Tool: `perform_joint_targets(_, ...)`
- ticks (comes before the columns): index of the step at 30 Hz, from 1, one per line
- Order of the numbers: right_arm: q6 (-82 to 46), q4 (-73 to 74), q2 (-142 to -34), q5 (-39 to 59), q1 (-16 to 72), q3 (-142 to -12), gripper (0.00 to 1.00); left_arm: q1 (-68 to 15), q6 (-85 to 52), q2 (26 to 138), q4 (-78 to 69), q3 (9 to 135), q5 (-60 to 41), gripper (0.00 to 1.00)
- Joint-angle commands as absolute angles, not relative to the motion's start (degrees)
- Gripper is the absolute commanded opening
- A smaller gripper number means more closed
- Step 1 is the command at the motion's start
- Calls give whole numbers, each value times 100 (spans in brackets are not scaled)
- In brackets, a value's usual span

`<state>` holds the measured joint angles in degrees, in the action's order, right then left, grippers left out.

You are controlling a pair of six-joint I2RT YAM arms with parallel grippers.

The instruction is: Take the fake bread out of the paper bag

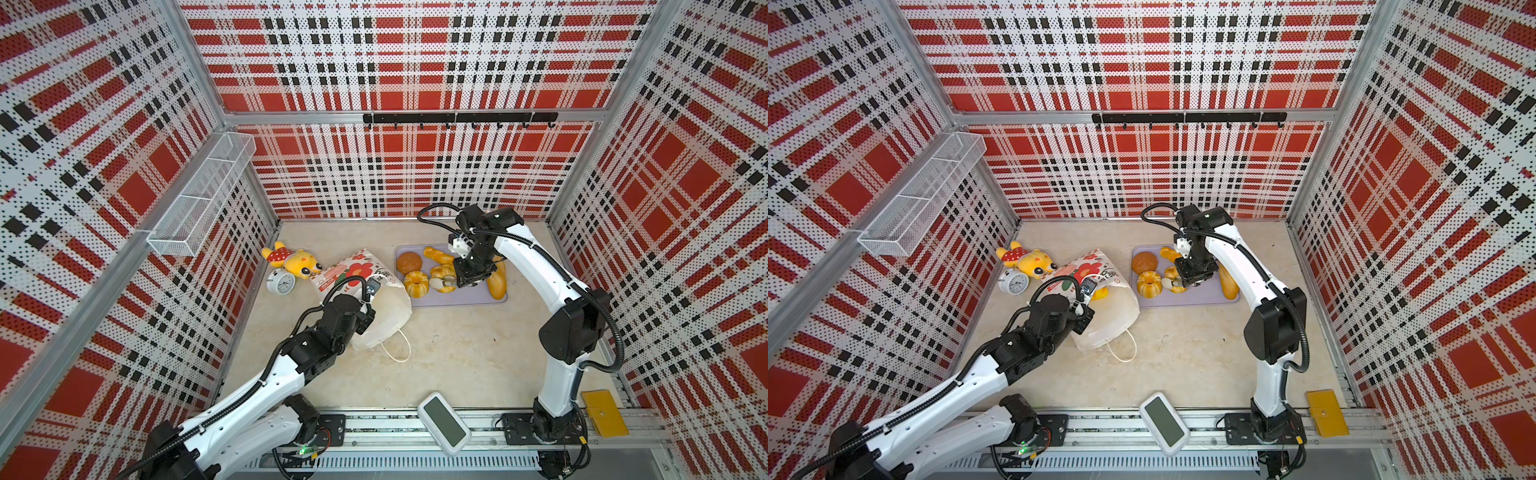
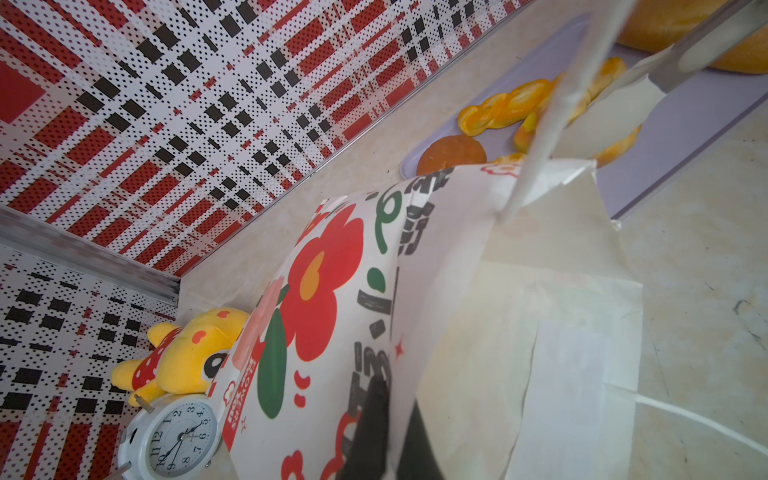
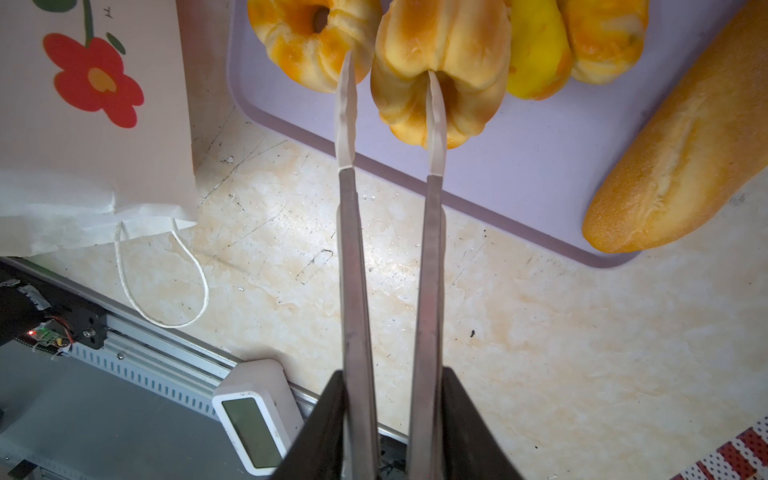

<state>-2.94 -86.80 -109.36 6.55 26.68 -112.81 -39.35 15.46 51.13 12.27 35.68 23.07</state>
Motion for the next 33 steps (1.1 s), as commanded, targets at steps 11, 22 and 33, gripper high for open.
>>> perform_joint_targets(11, -35, -9028, -10735, 498, 2768, -11540, 31, -3941, 1444, 5102, 1204, 3541, 2274, 0)
perform_joint_targets(22, 156, -9516, -10874, 443, 2900, -11875, 32, -3944, 1439, 5109, 1212, 3543, 2277, 0)
perform_joint_targets(33, 158, -9650, -10949, 261, 2977, -11952, 37, -3945, 1446, 5124, 1208, 3542, 2285, 0)
